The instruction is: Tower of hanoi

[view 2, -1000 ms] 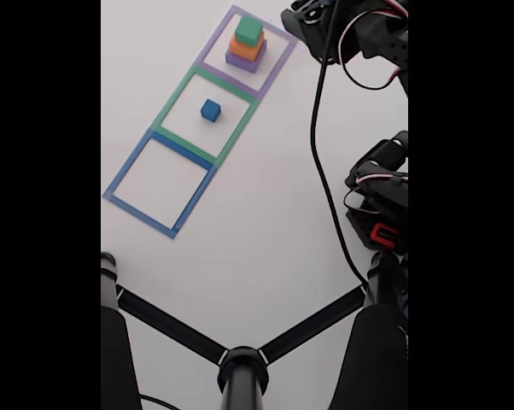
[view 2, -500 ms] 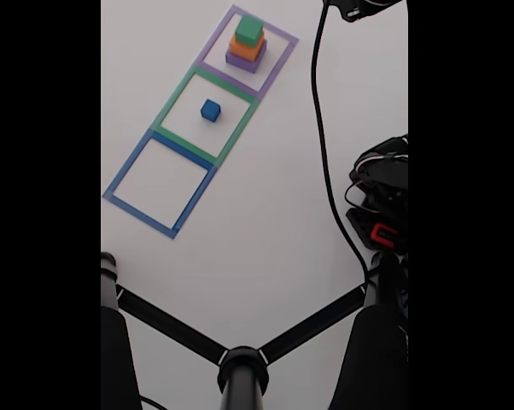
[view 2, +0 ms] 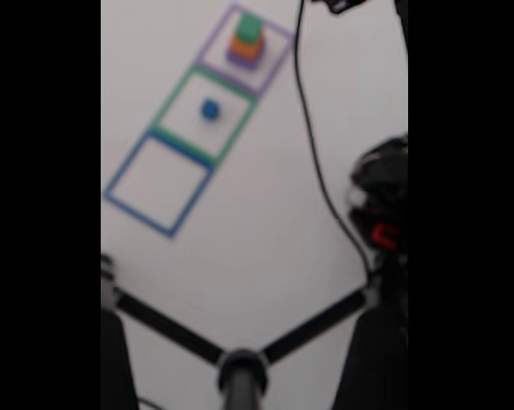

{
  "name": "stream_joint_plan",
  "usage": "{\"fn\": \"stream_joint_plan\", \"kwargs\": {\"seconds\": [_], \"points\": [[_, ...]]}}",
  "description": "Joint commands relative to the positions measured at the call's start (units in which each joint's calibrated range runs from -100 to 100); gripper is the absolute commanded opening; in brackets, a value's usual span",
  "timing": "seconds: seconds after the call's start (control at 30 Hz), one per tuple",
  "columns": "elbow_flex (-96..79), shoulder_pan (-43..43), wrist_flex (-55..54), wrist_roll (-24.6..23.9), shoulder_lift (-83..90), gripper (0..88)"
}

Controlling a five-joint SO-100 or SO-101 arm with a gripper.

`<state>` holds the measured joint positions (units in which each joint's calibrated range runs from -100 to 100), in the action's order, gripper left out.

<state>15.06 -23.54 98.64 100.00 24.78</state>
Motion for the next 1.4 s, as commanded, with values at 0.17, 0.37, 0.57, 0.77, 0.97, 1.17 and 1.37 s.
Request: {"fn": "stream_joint_plan", "kwargs": {"seconds": [0.17, 0.37, 0.57, 0.77, 0.97, 1.17, 1.37], "points": [[1.80, 1.92, 0.88, 0.00, -0.34, 9.9], [1.35, 3.67, -0.42, 0.00, -0.74, 10.4], [3.71, 7.03, -10.05, -11.40, -5.55, 8.9], [-10.01, 3.06, -20.25, 0.00, -2.66, 10.4], [-42.00, -2.04, -45.66, 0.00, 11.12, 16.5], [-49.36, -2.20, -52.95, 0.00, 11.20, 24.0], [-61.44, -1.36, -66.46, 0.00, 12.00, 28.9]]}}
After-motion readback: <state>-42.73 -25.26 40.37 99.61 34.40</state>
